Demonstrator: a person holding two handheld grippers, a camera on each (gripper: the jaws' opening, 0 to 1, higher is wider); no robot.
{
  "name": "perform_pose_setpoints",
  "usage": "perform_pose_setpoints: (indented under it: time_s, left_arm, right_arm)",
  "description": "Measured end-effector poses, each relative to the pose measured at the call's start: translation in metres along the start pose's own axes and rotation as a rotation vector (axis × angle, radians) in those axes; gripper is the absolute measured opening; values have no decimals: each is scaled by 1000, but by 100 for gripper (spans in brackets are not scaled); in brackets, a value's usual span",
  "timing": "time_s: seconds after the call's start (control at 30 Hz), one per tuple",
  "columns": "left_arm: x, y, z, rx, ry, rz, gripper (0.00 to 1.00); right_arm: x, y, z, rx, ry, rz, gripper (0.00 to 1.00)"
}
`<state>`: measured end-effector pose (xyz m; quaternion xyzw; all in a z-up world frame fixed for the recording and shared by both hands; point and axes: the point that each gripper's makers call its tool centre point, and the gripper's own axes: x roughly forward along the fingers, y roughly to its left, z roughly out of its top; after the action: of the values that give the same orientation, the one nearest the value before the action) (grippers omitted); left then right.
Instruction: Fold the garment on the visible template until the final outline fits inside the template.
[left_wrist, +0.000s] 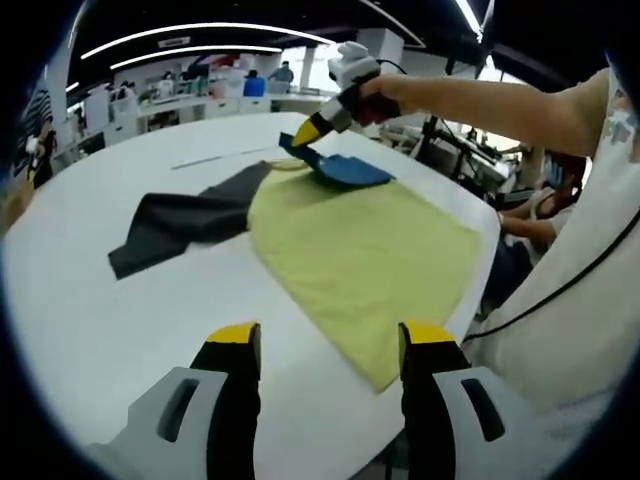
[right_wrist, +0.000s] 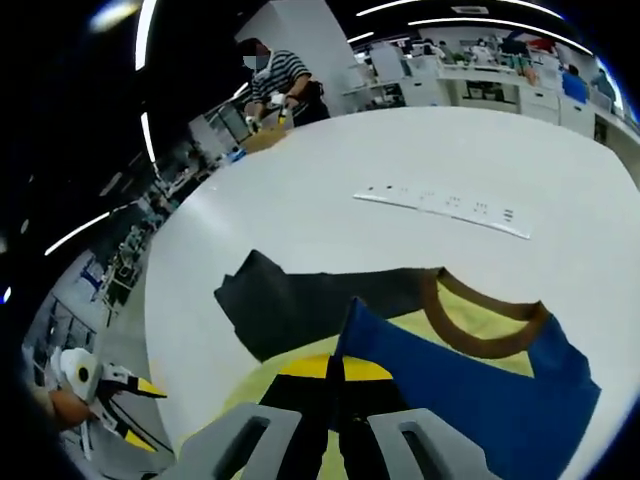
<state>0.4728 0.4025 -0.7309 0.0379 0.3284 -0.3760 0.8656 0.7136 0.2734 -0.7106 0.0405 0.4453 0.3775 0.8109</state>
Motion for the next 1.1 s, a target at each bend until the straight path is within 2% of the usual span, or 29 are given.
perform_pose_setpoints:
  time_s: [0.4,0.8,1.1]
  left_arm:
    - [-2,1,1,-15,-2,9,52]
    - [-2,2,3,-16,0,14,52]
    - [-4,3,2,-24,1,20,52]
  right_arm:
    - [22,12,-1,8,20,21,0]
    - [40,34,-6,-7,42,57,0]
    - [47,36,-8,-23,63,54,0]
